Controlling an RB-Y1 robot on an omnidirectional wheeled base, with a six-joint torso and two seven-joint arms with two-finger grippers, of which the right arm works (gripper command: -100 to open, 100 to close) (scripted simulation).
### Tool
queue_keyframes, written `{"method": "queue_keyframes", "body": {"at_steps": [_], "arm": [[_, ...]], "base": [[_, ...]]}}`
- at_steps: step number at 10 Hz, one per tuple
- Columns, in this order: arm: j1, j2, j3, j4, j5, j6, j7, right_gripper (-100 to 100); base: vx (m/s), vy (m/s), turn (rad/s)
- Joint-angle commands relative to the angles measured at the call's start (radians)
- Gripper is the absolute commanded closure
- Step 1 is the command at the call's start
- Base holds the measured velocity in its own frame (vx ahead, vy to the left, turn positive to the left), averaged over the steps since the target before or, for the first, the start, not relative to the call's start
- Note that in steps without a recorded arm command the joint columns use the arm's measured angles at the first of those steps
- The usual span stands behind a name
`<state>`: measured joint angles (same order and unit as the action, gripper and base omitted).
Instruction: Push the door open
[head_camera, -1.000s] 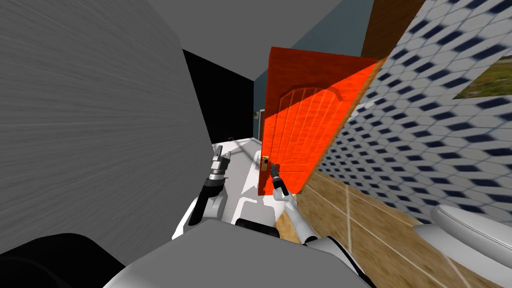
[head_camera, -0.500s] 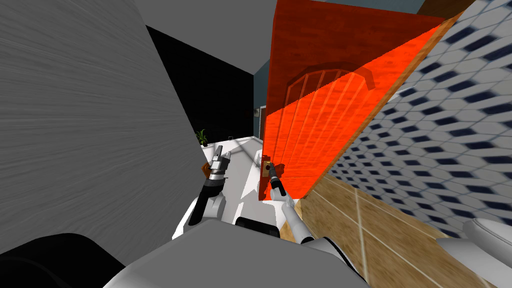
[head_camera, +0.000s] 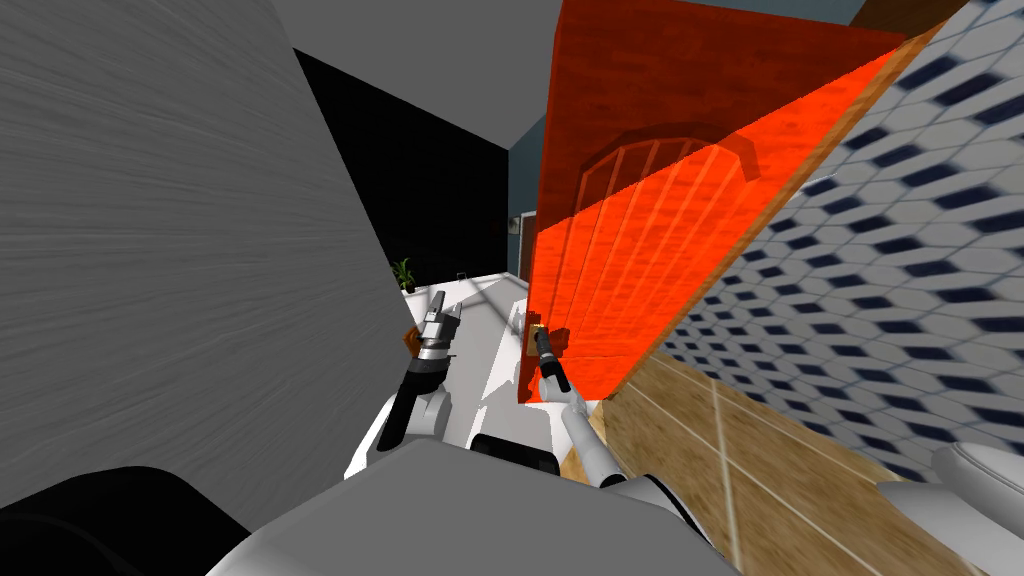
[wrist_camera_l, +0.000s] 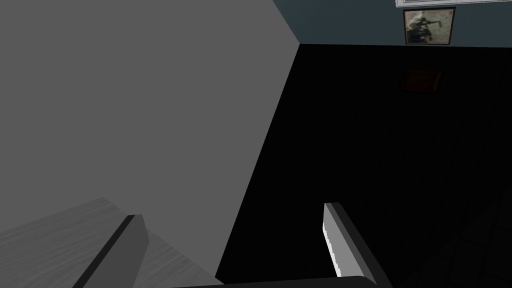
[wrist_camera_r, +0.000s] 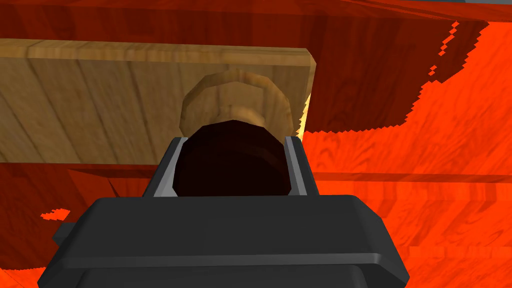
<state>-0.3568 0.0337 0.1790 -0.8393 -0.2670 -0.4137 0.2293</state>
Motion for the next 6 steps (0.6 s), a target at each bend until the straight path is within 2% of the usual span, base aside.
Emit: {"method": "queue_keyframes", "body": {"at_steps": [1, 3, 4, 6], "arm": [[-0.001, -0.001, -0.001, -0.001, 0.000, -0.001, 0.000, 100], [-0.001, -0.001, -0.001, -0.001, 0.000, -0.001, 0.000, 100], [-0.019, -0.024, -0.024, 0.030, -0.002, -0.011, 0.006, 100], [-0.033, -0.036, -0.042, 0.050, -0.004, -0.020, 0.010, 100]], "base": [[-0.010, -0.007, 0.007], [0.000, 0.000, 0.000], [0.058, -0.016, 0.036], [0.102, -0.022, 0.012]]}}
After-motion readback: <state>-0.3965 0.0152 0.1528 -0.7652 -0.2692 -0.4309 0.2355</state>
